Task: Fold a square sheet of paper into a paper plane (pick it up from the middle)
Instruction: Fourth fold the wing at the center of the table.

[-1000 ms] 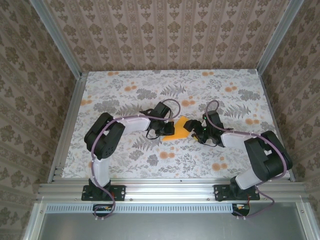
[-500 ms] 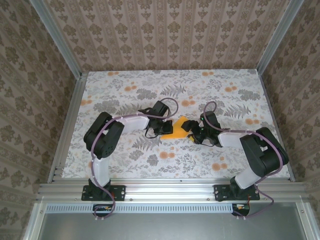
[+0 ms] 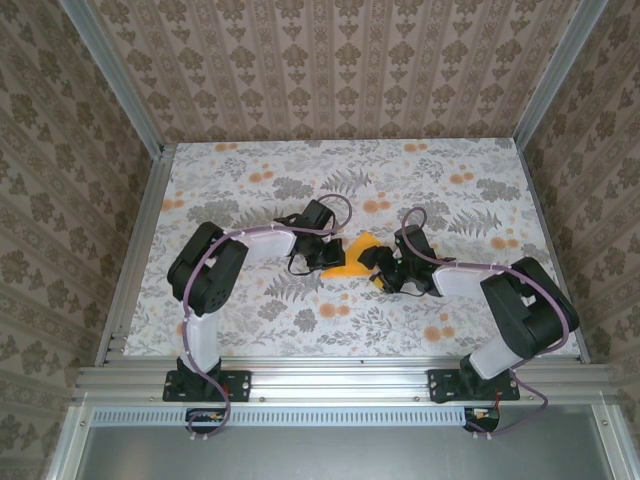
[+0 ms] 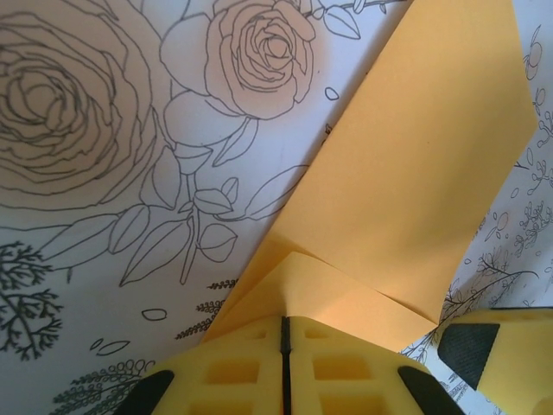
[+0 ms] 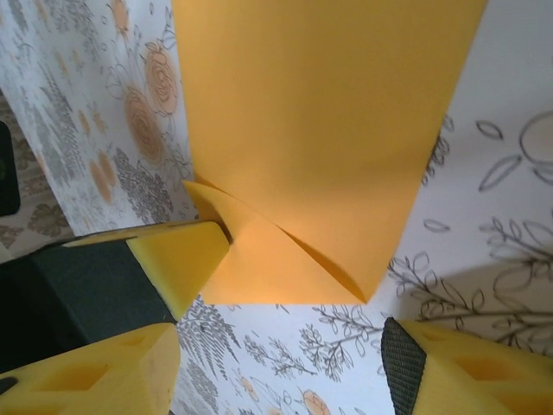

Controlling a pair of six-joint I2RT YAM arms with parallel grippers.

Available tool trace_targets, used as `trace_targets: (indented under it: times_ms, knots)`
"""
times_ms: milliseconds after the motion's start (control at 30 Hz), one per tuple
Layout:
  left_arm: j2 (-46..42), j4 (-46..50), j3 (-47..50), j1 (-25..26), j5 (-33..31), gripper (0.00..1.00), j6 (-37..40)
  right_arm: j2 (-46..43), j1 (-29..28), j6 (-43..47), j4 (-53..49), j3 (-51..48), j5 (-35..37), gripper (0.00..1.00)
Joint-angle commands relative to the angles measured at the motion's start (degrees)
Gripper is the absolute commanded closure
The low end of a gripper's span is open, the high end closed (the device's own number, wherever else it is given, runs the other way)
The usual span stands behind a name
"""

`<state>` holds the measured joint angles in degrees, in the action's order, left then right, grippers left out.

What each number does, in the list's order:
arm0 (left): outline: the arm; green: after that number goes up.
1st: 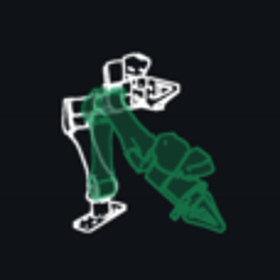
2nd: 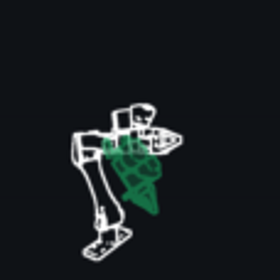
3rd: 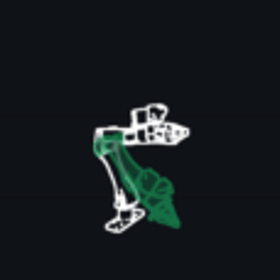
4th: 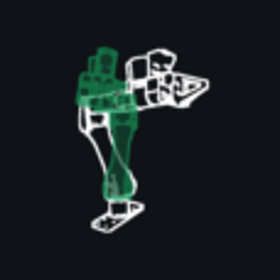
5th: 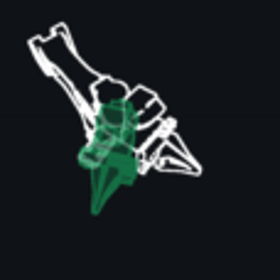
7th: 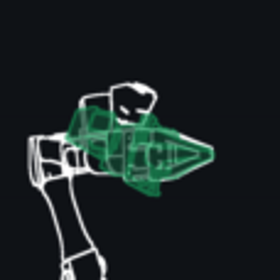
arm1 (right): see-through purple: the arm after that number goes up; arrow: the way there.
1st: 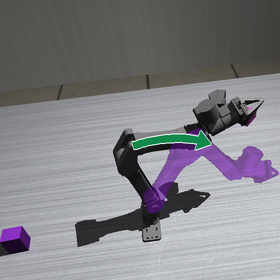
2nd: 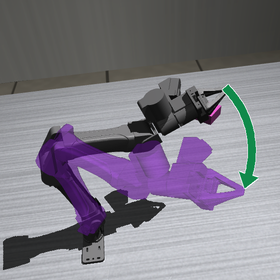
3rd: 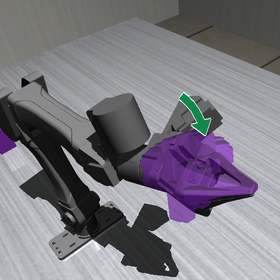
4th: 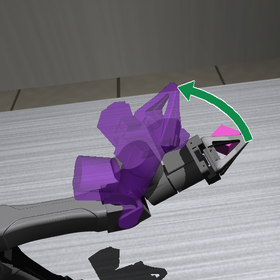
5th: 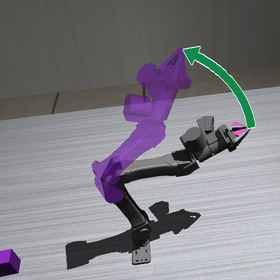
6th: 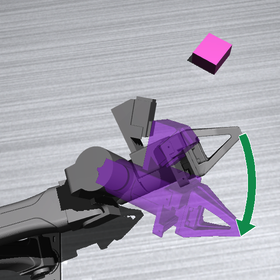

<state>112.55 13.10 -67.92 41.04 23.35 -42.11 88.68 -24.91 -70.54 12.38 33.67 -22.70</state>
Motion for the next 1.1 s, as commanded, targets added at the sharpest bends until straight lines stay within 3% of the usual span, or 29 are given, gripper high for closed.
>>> trace_targets:
  times_ms: [0,700,1067]
  knots:
    - [1.8,1.2,0.4,-0.3,0.7,0.90,-0.9,-1.4,-0.7,-0.9,-6.6,2.6,2.9,0.34]
    - [1.9,0.8,0.9,-0.3,1.6,0.90,-0.7,3.9,-0.8,-2.2,-6.7,5.7,4.8,0.39]
    - [1.9,1.0,0.9,-0.3,1.7,0.90,-0.5,2.1,-0.8,-1.0,-4.5,5.7,5.6,0.52]
